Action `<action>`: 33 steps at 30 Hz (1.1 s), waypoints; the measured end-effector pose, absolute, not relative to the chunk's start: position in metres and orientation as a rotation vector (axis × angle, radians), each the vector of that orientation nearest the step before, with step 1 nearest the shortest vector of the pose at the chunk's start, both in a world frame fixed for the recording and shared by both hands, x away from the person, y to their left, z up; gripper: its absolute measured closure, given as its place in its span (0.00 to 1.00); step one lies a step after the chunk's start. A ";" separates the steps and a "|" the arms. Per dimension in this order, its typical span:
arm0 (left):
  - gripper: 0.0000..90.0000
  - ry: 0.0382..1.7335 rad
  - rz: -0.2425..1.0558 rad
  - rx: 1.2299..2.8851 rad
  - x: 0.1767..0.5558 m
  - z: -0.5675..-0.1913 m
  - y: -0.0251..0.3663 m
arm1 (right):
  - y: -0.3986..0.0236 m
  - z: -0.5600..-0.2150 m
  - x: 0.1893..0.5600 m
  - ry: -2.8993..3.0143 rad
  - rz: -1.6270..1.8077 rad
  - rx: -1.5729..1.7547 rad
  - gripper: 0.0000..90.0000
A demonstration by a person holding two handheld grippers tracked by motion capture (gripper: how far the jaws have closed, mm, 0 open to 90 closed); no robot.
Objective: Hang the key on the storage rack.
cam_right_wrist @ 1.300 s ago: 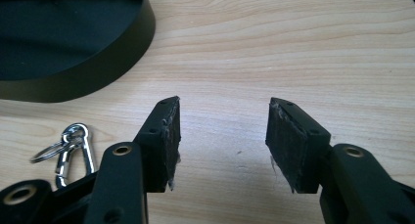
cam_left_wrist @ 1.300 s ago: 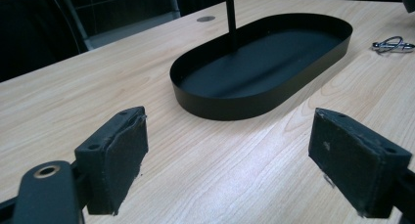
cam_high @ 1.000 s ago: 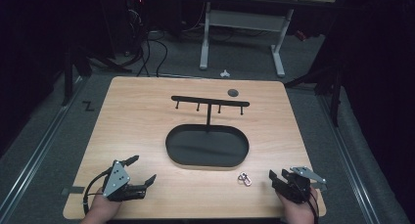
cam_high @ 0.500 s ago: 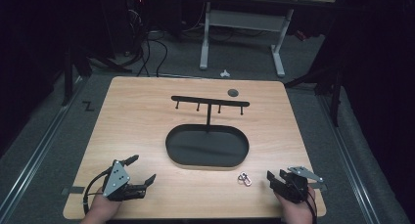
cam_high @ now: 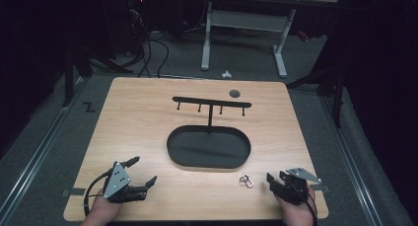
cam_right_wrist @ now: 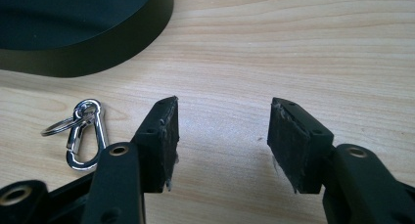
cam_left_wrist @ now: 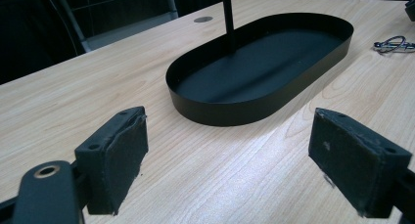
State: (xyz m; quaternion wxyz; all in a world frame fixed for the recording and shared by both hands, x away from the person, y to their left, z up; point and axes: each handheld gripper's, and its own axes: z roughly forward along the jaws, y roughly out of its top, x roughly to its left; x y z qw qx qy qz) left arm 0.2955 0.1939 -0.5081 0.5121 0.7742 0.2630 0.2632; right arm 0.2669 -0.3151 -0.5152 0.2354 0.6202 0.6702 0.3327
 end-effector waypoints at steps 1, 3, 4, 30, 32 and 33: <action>0.17 0.631 0.632 1.864 0.296 -0.508 0.194 | -0.314 -0.515 0.267 1.852 0.909 1.690 0.50; 0.17 0.630 0.631 1.864 0.296 -0.508 0.194 | -0.313 -0.515 0.267 1.857 0.909 1.694 0.49; 0.17 0.631 0.630 1.865 0.296 -0.508 0.194 | -0.311 -0.514 0.267 1.873 0.906 1.681 0.49; 0.17 0.628 0.625 1.874 0.296 -0.509 0.193 | -0.273 -0.503 0.265 2.137 0.714 1.550 0.43; 0.17 0.625 0.625 1.875 0.296 -0.509 0.193 | -0.270 -0.504 0.264 2.151 0.710 1.546 0.43; 0.17 0.625 0.624 1.875 0.295 -0.509 0.193 | -0.268 -0.503 0.264 2.158 0.711 1.541 0.43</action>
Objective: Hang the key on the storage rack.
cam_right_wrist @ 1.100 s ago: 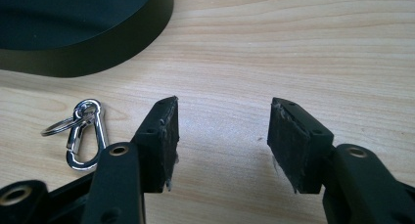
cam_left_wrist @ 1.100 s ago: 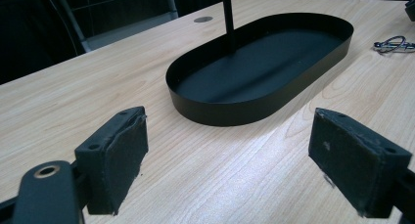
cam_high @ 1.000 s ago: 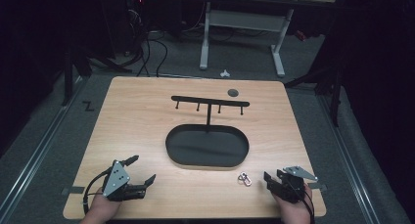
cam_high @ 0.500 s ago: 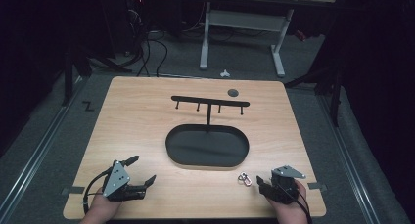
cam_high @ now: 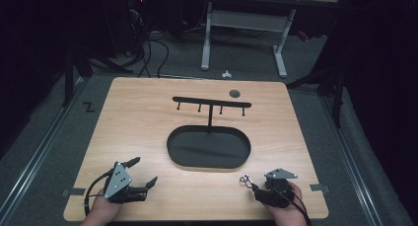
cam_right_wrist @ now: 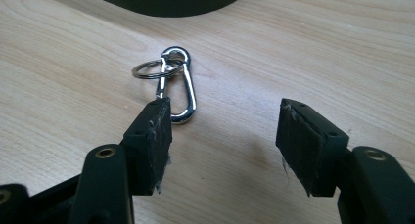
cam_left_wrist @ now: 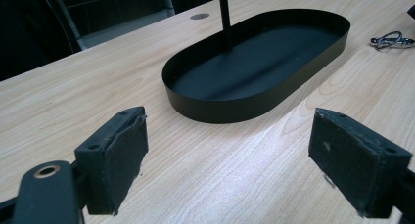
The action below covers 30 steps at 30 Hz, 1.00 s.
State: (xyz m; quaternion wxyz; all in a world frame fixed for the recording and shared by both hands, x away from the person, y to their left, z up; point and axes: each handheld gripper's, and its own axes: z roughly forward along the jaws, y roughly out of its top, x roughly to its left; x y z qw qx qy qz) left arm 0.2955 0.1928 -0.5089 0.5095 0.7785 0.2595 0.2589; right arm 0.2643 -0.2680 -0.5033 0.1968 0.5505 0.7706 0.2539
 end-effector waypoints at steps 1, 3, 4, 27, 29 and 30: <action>0.17 0.625 0.624 1.875 0.295 -0.509 0.193 | -0.267 -0.503 0.264 2.161 0.709 1.543 0.43; 0.17 0.624 0.624 1.875 0.295 -0.509 0.193 | -0.266 -0.503 0.264 2.169 0.709 1.537 0.43; 0.17 0.624 0.623 1.875 0.295 -0.509 0.193 | -0.263 -0.503 0.264 2.179 0.704 1.522 0.43; 0.17 0.632 0.621 1.872 0.294 -0.509 0.196 | -0.248 -0.498 0.276 2.312 0.637 1.525 0.41; 0.17 0.624 0.622 1.872 0.294 -0.509 0.196 | -0.246 -0.497 0.280 2.345 0.595 1.511 0.41; 0.17 0.623 0.623 1.874 0.294 -0.509 0.195 | -0.246 -0.496 0.281 2.358 0.587 1.511 0.41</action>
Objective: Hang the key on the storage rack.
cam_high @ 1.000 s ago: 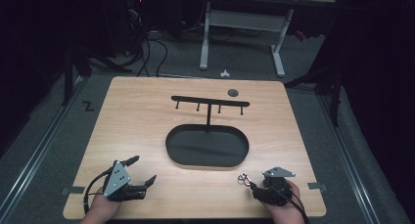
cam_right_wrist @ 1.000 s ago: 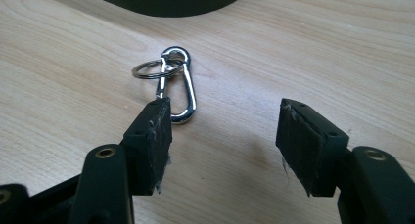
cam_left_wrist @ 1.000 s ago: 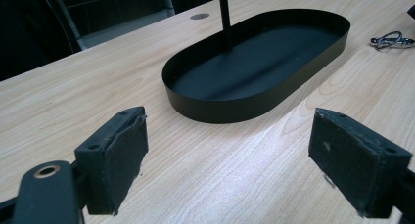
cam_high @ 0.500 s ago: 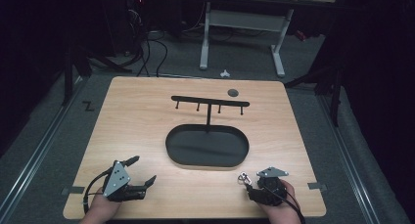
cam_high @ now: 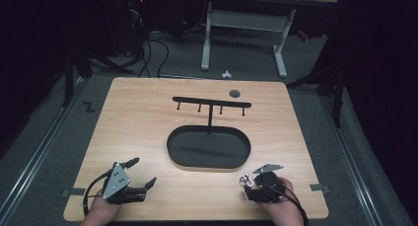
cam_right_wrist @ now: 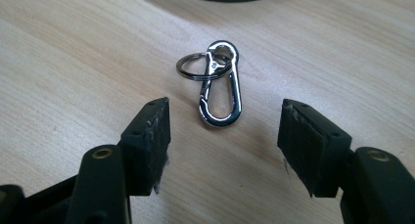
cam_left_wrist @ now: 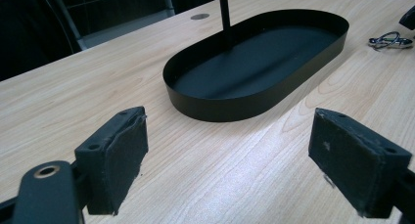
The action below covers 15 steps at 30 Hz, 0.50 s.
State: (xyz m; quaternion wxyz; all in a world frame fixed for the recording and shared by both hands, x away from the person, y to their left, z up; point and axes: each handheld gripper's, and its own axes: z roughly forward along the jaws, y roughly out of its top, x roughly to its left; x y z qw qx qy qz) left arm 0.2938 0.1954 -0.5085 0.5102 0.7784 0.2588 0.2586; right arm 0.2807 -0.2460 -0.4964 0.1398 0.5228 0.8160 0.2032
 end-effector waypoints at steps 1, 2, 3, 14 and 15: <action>0.17 0.624 0.621 1.875 0.294 -0.509 0.195 | -0.246 -0.496 0.282 2.372 0.581 1.512 0.41; 0.17 0.624 0.620 1.876 0.294 -0.509 0.195 | -0.246 -0.496 0.283 2.382 0.574 1.518 0.41; 0.17 0.624 0.621 1.875 0.294 -0.509 0.195 | -0.246 -0.495 0.284 2.390 0.564 1.520 0.41; 0.17 0.625 0.631 1.854 0.294 -0.507 0.197 | -0.247 -0.483 0.299 2.450 0.483 1.545 0.35; 0.17 0.625 0.631 1.854 0.294 -0.507 0.197 | -0.247 -0.483 0.299 2.450 0.483 1.545 0.35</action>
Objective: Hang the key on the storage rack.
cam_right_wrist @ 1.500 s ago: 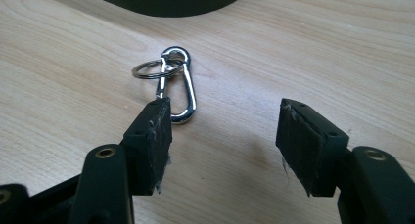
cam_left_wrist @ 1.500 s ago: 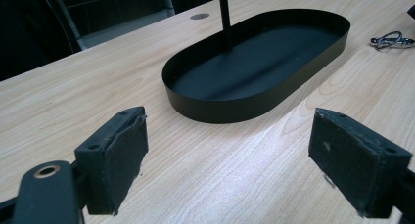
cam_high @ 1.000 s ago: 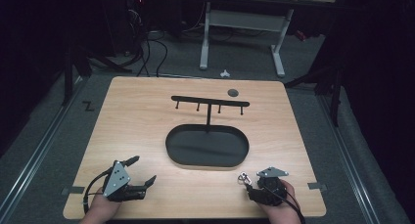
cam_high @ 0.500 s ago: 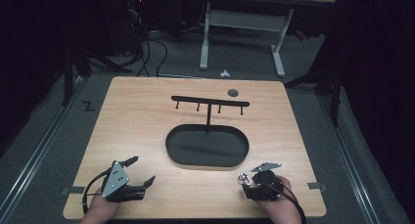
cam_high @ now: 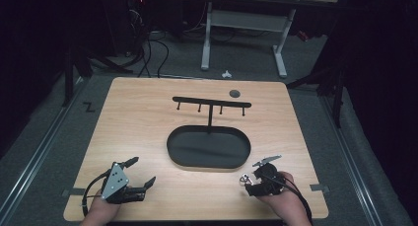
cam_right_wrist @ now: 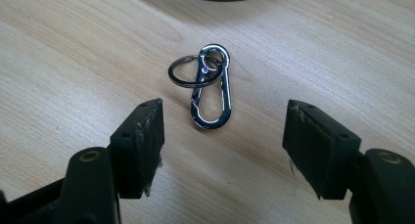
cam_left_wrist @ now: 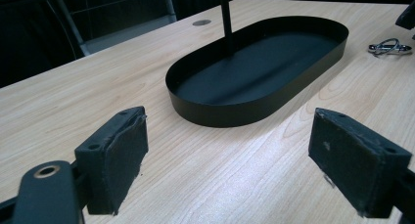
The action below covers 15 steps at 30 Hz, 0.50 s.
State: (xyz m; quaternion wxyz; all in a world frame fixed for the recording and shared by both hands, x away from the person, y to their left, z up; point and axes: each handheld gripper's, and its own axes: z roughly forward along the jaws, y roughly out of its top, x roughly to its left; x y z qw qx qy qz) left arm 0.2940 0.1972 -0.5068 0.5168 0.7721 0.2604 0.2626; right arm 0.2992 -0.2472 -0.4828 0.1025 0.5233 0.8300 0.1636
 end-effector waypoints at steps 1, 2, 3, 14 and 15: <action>0.17 0.627 0.631 1.855 0.294 -0.507 0.197 | -0.246 -0.483 0.300 2.453 0.469 1.562 0.35; 0.17 0.627 0.632 1.860 0.295 -0.507 0.197 | -0.245 -0.485 0.302 2.472 0.445 1.553 0.35; 0.17 0.627 0.634 1.857 0.294 -0.507 0.196 | -0.244 -0.485 0.302 2.478 0.437 1.549 0.35; 0.17 0.625 0.638 1.861 0.292 -0.507 0.197 | -0.233 -0.491 0.311 2.505 0.368 1.525 0.62; 0.17 0.627 0.636 1.864 0.292 -0.508 0.197 | -0.233 -0.490 0.312 2.508 0.367 1.514 0.69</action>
